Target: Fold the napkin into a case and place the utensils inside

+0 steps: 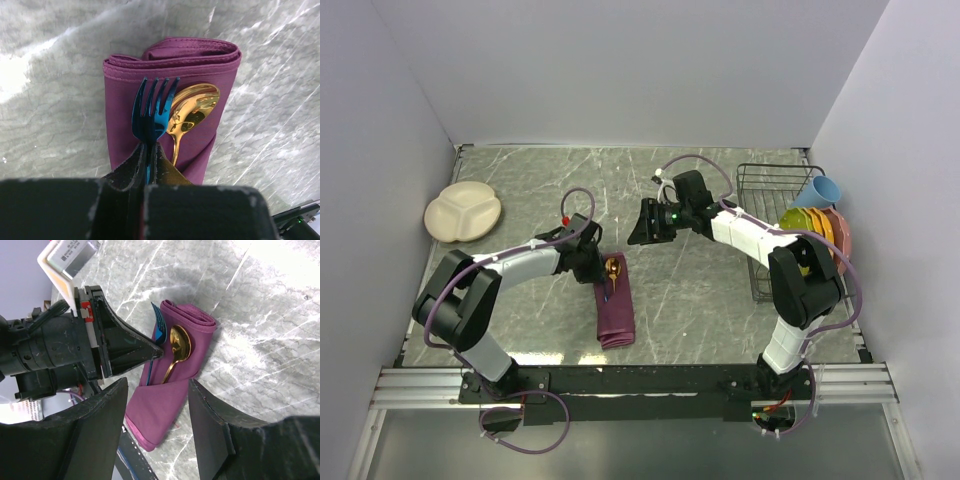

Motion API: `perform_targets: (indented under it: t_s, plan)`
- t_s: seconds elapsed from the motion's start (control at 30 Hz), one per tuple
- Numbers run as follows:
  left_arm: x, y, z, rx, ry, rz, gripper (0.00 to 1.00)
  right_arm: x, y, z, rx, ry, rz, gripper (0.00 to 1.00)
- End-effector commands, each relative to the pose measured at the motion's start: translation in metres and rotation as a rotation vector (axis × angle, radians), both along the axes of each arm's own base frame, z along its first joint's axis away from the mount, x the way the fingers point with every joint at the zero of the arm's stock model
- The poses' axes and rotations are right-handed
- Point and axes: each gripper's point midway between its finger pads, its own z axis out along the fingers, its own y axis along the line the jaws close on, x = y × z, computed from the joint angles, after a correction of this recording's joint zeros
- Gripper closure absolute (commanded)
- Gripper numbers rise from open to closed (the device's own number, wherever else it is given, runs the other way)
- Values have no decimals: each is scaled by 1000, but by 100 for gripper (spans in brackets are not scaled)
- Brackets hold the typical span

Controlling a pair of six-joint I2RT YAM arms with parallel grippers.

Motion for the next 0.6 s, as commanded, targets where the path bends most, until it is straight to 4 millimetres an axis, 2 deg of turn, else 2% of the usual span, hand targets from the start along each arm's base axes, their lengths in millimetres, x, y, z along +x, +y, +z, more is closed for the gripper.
perform_targets:
  t_s: [0.0,0.33,0.57]
  plan:
    - [-11,-3,-4,-20,41,7,98,4,-2,15,23,-60,-13,41]
    - [-17,-3,1,-16,51,9,96,2,-2,13,22,-61,-10,41]
    - [-20,-1,3,-12,58,12,99,3,1,4,4,-58,-8,44]
